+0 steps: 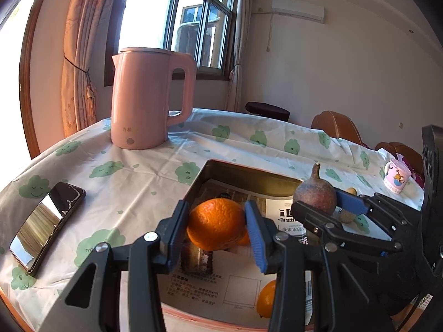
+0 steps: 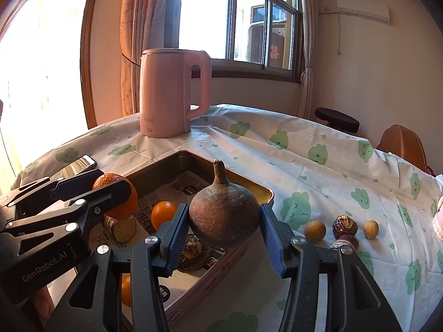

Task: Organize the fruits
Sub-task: 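Lower both fruits into the tin and open both grippers, then lower the right gripper onto a brown cylindrical piece and close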

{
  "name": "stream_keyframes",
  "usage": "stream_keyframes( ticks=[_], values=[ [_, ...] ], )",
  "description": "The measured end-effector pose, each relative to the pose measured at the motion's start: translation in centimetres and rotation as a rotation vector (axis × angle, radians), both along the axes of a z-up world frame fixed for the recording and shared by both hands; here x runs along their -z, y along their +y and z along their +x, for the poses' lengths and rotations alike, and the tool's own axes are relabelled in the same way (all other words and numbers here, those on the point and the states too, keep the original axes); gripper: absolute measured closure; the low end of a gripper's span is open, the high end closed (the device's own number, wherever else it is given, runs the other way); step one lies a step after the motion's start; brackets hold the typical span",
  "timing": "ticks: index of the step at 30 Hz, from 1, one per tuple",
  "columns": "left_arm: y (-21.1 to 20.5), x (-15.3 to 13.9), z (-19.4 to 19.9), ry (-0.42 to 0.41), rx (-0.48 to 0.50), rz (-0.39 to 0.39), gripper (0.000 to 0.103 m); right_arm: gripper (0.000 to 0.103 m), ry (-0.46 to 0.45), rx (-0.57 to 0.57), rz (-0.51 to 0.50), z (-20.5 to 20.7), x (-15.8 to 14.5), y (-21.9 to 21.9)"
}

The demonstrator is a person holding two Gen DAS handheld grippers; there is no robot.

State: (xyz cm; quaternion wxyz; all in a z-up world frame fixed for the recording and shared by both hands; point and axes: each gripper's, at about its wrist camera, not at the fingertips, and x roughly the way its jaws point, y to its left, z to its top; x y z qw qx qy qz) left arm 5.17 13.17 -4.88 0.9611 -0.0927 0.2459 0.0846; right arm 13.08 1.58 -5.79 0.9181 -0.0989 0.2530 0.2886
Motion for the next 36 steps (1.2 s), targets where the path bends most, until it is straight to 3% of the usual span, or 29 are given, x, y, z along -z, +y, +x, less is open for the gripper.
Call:
stream_keyframes(
  ticks=[15, 24, 29, 36],
  values=[
    [0.0, 0.3, 0.3, 0.019, -0.003, 0.001, 0.059, 0.049, 0.045, -0.019, -0.033, 0.7, 0.6, 0.9],
    [-0.2, 0.0, 0.0, 0.002, -0.004, 0.013, 0.055, 0.038, 0.044, 0.015, -0.003, 0.8, 0.4, 0.1],
    [-0.1, -0.6, -0.7, -0.031, -0.019, 0.011, 0.031, 0.034, 0.036, 0.034, 0.049, 0.7, 0.1, -1.0],
    [0.5, -2.0, -2.1, -0.108, -0.063, -0.003, 0.013, 0.032, -0.005, 0.121, 0.029, 1.0, -0.8, -6.8]
  ],
)
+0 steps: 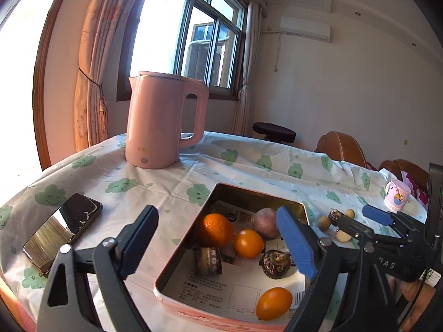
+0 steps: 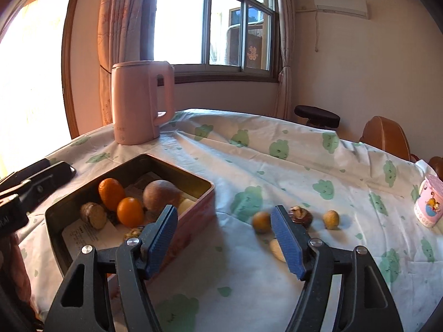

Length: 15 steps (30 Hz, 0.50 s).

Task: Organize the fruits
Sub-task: 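Lower the right gripper onto a brown cylindrical piece and close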

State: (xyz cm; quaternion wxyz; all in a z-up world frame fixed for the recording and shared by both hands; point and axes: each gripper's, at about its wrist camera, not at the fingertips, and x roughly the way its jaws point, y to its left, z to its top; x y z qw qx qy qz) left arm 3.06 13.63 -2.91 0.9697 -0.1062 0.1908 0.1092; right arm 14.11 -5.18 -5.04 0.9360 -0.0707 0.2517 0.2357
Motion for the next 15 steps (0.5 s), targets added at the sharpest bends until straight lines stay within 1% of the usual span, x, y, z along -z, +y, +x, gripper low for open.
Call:
stream_keyframes(
  ticks=[3, 5, 6, 10, 15],
  values=[
    [-0.5, 0.0, 0.3, -0.005, 0.004, -0.010, 0.012, 0.031, 0.017, 0.073, 0.006, 1.3, -0.3, -3.5],
    [-1.3, 0.0, 0.5, 0.001, 0.013, 0.004, 0.007, 0.031, 0.017, 0.099, -0.003, 1.9, -0.3, -4.8],
    [-1.7, 0.0, 0.6, 0.001, 0.016, 0.015, 0.007, 0.031, 0.014, 0.106, -0.009, 2.1, -0.3, -5.4],
    [-2.6, -0.3, 0.9, -0.002, 0.029, 0.025, 0.007, 0.031, 0.021, 0.117, -0.035, 2.5, 0.2, -6.8],
    [-4.1, -0.7, 1.6, -0.005, 0.061, 0.034, 0.004, 0.032, 0.086, 0.089, -0.047, 3.1, 1.3, -7.0]
  ],
)
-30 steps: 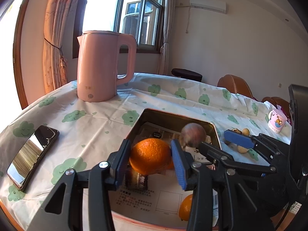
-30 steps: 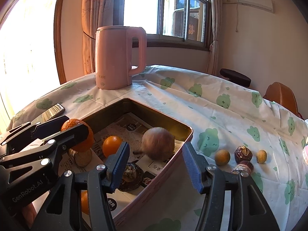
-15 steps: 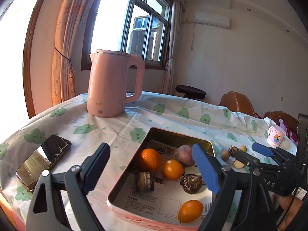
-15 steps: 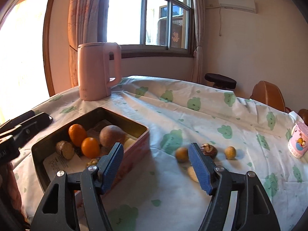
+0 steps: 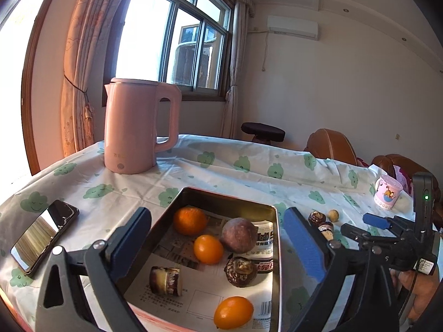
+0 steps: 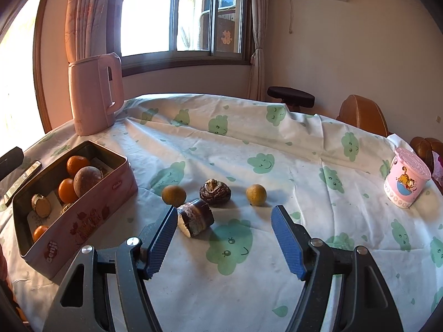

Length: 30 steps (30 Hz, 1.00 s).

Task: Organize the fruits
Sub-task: 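Lower the right gripper onto a brown cylindrical piece and close, then grasp a tan round fruit with the left gripper while the right gripper holds the piece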

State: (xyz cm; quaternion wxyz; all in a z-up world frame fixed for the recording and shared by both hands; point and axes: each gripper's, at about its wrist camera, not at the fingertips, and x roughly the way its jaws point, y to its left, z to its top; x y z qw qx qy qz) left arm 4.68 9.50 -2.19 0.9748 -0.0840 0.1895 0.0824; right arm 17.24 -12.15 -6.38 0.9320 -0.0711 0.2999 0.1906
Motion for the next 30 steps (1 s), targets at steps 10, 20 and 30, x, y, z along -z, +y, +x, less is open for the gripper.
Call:
stream_keyframes(
  ticks=[10, 20, 30],
  values=[
    [-3.5, -0.4, 1.5, 0.025, 0.079, 0.060, 0.004, 0.055, 0.132, -0.096, -0.082, 2.8, 1.9, 3.5],
    [-7.9, 0.5, 4.4, 0.094, 0.169, 0.087, 0.006, 0.066, 0.119, -0.045, 0.045, 3.3, 1.1, 0.6],
    [-13.4, 2.9, 11.7, 0.252, 0.265, 0.153, 0.037, 0.066, -0.006, 0.139, 0.141, 3.6, -0.5, -5.7]
  ],
)
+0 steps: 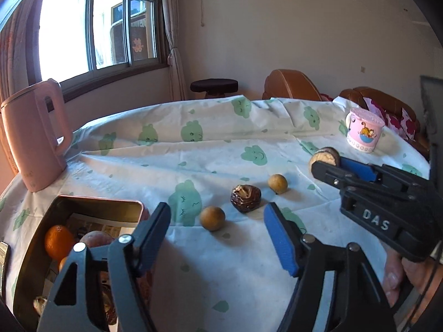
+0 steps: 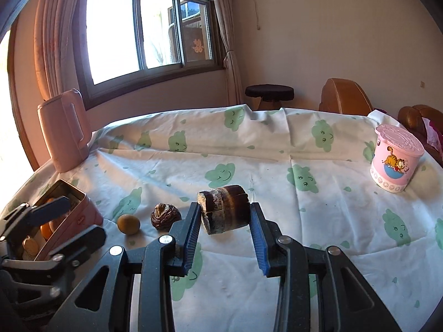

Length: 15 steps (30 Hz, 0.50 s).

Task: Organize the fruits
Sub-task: 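Grasp a tan round fruit with the left gripper while the right gripper holds the piece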

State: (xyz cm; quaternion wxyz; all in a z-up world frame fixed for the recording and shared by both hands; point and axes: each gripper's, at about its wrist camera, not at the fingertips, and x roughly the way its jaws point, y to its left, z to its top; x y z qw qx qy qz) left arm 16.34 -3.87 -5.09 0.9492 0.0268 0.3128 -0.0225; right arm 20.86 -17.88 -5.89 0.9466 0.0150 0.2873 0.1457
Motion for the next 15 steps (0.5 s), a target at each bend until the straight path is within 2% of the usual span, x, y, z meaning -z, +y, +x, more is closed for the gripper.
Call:
stream_keyframes(
  ticks=[2, 5, 8, 11, 13, 15],
  values=[
    [-0.2, 0.8, 1.4, 0.046, 0.000, 0.003, 0.042, 0.066, -0.010, -0.003, 0.000, -0.1, -0.1, -0.1],
    [-0.1, 1.8, 2.8, 0.113, -0.003, -0.005, 0.044, 0.065, -0.020, -0.008, -0.008, -0.2, -0.1, 0.3],
    [-0.5, 2.2, 3.5, 0.143, -0.002, 0.027, 0.045, 0.065, -0.033, -0.015, -0.018, -0.5, -0.2, 0.4],
    [-0.7, 2.6, 4.0, 0.175, -0.004, 0.040, 0.051, 0.065, -0.041, -0.015, -0.021, -0.8, -0.2, 0.4],
    [-0.3, 3.0, 4.5, 0.204, -0.020, 0.029, 0.053, 0.065, -0.042, -0.012, -0.016, -0.9, -0.2, 0.2],
    [0.0, 3.4, 5.0, 0.231, -0.018, 0.014, 0.060, 0.065, -0.042, -0.009, -0.013, -1.0, -0.3, 0.2]
  ],
)
